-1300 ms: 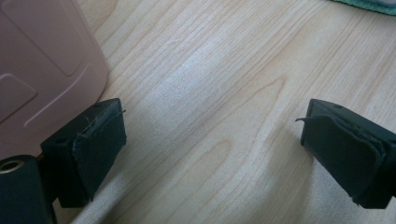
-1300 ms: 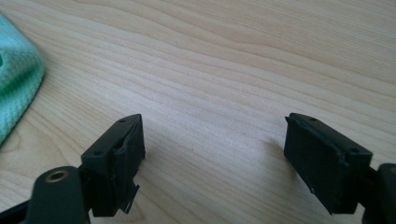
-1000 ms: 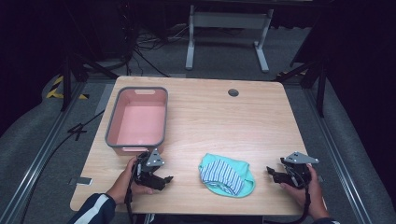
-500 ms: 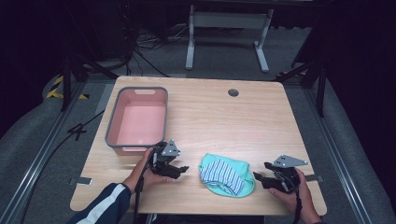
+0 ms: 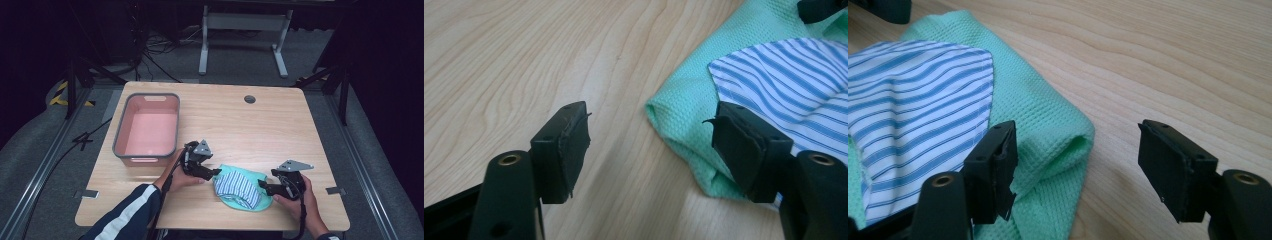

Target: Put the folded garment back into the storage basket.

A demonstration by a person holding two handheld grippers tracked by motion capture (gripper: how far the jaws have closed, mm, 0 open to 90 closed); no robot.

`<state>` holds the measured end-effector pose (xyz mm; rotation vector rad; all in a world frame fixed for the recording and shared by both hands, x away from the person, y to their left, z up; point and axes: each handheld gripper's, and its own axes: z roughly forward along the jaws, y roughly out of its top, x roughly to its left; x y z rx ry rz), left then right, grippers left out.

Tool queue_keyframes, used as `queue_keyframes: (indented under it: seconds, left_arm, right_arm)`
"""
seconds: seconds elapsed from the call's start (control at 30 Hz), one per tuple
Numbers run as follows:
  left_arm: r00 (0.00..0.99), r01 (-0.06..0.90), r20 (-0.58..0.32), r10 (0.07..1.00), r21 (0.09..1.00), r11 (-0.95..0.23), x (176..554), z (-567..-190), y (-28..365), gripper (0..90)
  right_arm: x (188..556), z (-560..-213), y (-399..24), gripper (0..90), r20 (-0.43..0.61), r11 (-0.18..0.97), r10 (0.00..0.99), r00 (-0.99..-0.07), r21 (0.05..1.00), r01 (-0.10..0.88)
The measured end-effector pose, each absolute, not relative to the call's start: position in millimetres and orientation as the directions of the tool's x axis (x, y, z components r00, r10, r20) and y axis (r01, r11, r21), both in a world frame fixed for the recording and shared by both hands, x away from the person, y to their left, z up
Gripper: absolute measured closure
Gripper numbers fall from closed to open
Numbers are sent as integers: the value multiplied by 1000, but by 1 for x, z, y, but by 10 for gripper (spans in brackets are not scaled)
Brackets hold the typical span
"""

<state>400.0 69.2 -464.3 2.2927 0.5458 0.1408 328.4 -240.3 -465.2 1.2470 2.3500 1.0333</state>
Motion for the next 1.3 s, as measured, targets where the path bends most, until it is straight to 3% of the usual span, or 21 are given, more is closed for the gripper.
queue_keyframes:
  seconds: [0.27, 0.57, 0.67, 0.87, 0.9, 1.0, 1.3]
  left_arm:
    - [893, 384, -104, 438, 684, -620, 408, -478, 61, 265]
    - [908, 341, -59, 416, 681, -648, 400, -480, 52, 212]
    - [917, 323, -50, 397, 676, -662, 396, -479, 46, 217]
    - [929, 306, -61, 365, 680, -666, 390, -477, 44, 389]
    - [932, 307, -74, 355, 683, -662, 390, -476, 45, 483]
    - [934, 319, -109, 341, 687, -653, 392, -476, 49, 649]
    - [941, 282, -56, 335, 675, -682, 388, -468, 46, 827]
  right_arm:
    - [334, -473, -236, 371, 62, 399, 802, -594, 685, 610]
    - [335, -474, -234, 539, 54, 435, 765, -641, 692, 577]
    - [337, -473, -232, 639, 60, 444, 754, -655, 688, 574]
    - [341, -473, -230, 752, 73, 442, 748, -660, 687, 577]
    - [341, -473, -229, 765, 72, 444, 747, -661, 687, 576]
    - [341, -473, -228, 795, 76, 440, 747, -660, 688, 577]
    - [339, -469, -228, 857, 52, 457, 745, -665, 686, 566]
